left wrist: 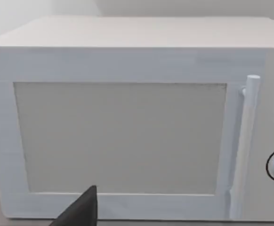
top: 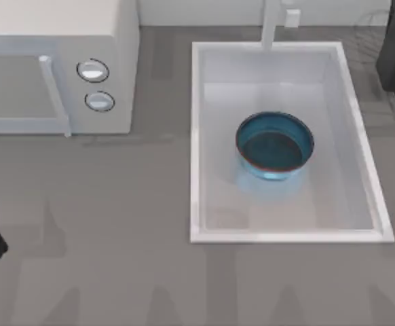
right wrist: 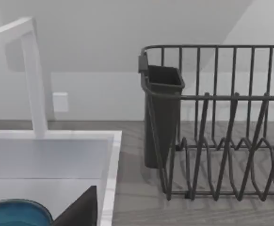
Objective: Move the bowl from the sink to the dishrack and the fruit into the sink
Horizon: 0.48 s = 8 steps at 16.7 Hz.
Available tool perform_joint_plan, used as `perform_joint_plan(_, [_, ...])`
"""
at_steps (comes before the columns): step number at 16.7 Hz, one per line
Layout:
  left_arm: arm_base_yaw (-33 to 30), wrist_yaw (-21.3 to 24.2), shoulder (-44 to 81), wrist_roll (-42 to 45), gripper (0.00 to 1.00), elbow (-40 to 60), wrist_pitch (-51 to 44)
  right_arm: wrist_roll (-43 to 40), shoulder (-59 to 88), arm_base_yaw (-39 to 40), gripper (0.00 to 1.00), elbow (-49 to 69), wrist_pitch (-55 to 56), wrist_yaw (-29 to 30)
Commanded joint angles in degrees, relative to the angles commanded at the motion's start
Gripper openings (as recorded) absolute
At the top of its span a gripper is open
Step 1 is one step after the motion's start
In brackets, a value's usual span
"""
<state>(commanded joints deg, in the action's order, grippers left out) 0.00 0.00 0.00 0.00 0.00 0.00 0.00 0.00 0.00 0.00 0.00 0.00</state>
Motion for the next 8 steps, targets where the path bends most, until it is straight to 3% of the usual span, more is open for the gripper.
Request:
perform_joint_plan(4, [0.00, 0.00, 0.00, 0.00, 1.00, 0.00, 0.00, 0.47, 1.31, 0.19, 1.00, 1.45, -0.69, 0.13])
perform_joint_plan(8, [0.00, 0.00, 0.00, 0.00, 1.00, 0.00, 0.00, 3.46, 9.87, 1.82, 1.00, 10.78, -5.47, 0.56])
